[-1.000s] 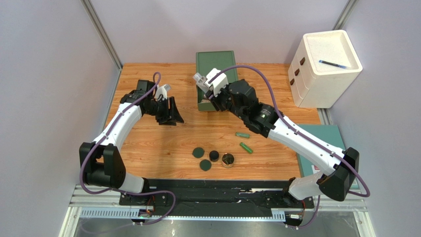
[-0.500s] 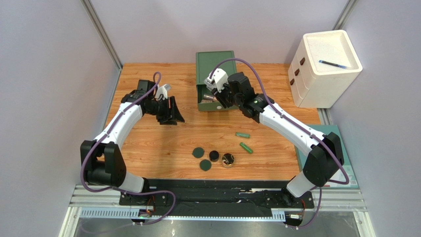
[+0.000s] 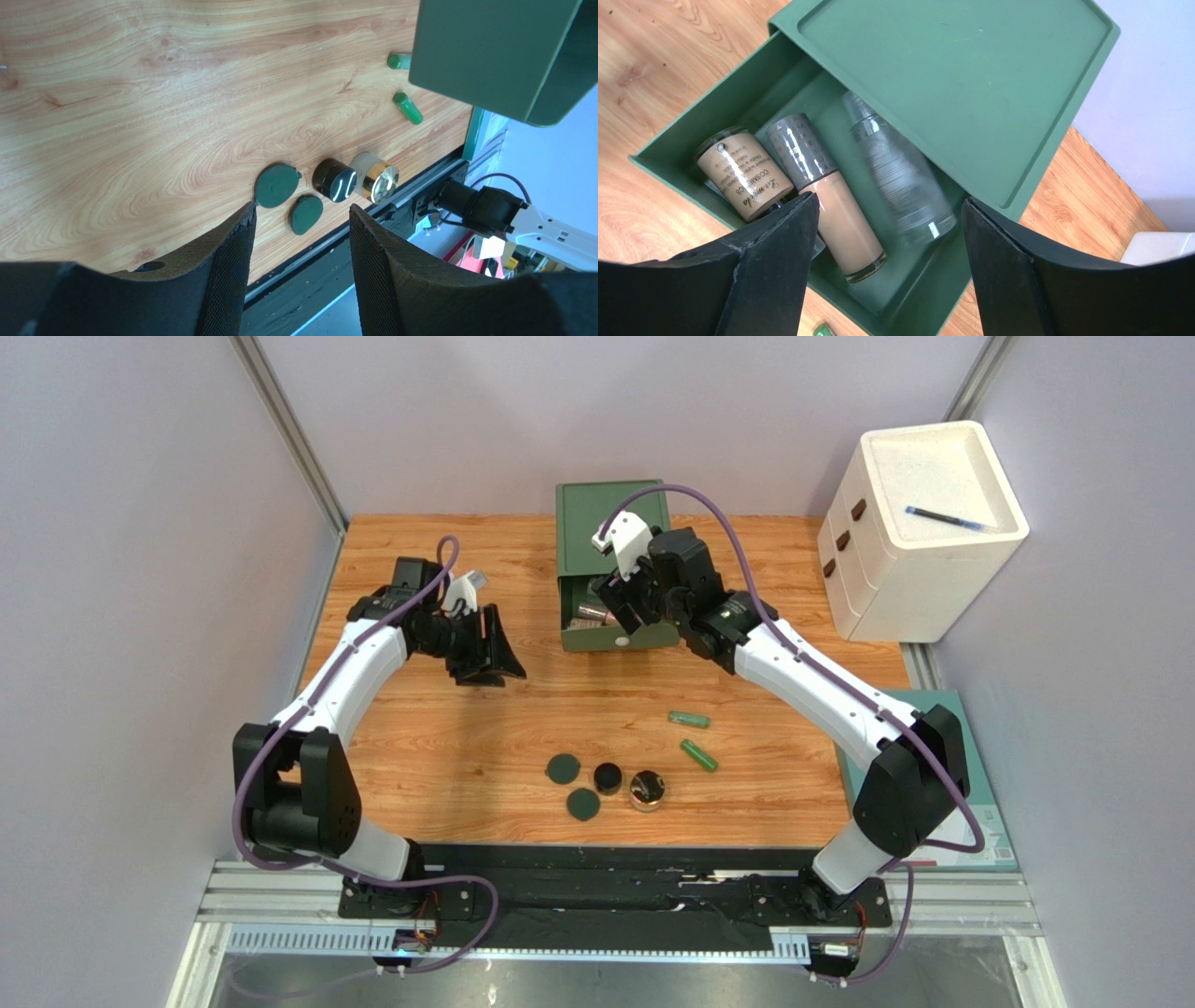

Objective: Organize the makeup

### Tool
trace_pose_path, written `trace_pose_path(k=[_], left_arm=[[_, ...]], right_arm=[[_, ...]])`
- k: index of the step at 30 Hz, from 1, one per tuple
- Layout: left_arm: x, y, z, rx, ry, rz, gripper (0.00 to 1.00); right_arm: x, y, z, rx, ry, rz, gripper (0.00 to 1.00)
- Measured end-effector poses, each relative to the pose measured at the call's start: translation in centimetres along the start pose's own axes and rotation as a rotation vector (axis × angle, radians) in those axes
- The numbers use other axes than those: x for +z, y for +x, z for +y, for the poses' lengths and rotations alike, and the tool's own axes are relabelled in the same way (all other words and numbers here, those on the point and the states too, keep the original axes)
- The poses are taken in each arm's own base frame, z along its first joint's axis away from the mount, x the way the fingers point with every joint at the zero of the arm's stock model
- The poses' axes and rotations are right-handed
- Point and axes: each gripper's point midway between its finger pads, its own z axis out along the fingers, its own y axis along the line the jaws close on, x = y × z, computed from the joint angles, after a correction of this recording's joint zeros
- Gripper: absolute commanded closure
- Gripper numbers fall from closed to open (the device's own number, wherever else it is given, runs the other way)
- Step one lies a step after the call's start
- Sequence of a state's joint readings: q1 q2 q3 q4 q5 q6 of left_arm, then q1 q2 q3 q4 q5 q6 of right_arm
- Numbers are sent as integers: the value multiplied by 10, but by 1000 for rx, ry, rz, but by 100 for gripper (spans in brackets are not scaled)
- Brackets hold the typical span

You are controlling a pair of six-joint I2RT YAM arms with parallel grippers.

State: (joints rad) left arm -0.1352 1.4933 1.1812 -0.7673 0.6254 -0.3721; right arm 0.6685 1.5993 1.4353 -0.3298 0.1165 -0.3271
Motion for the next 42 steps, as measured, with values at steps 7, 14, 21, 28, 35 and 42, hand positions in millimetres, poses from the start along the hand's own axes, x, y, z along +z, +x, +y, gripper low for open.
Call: trace_pose_path(k=[7,14,21,28,35,42], left_arm=[[-1,-14,-10,-3,31,-24,43],[-9,-61,-37,17,80,-94,45],[-29,-128,-88,67,208,-241,80],[-11,-181,-120,94,292,-284,95],[36,-201,-123,66,296,-239,100],[67,-218,-120,52,247,-228,100]], right_arm=[[-5,-13,-14,73,37,-31,60],[-37,-38,-15,195,-6,-115,100],[-72,-22,23,213,-150,-152,100],[-70,12,74,179,-266,-74,100],[-52,28,91,162,-280,-15,100],[-25,54,90,139,-194,76,100]])
